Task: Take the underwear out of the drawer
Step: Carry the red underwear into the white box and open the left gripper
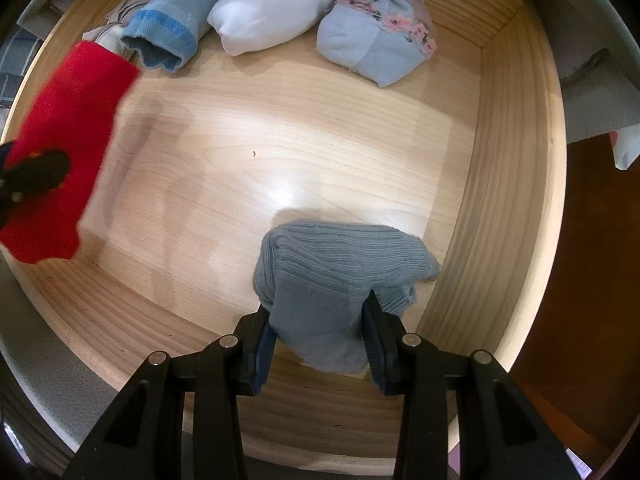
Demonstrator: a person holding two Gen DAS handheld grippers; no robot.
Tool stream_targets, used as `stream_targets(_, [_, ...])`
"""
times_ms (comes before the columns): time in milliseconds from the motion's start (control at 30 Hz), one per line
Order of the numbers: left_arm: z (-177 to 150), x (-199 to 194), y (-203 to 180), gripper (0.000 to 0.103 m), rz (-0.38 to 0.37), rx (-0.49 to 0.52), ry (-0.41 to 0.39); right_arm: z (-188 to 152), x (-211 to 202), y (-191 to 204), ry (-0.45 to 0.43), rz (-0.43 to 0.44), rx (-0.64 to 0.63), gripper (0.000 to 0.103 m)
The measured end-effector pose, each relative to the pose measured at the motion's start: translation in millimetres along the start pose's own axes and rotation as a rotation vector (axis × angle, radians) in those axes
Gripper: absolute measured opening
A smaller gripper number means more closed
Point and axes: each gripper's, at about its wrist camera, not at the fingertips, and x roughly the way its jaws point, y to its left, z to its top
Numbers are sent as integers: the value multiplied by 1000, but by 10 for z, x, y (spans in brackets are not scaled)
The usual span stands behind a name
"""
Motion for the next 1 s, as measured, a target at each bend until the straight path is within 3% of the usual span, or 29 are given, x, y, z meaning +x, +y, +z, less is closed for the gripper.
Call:
stream_targets(200, [-112,-335,144,30,11,-3,-74,3,-9,23,0,-4,3,37])
stream_targets(633, [-187,-1604,586,30,16,2,-282,52,-57,121,2,-16,7,37])
stream_targets(800, [-34,-2199,776,30,32,-18,-395,66,-66,151,3,-19,4,37])
stream_targets(1000, [429,-2731,955,30,51,-51,-488,59,-63,171,0,-15,7,37])
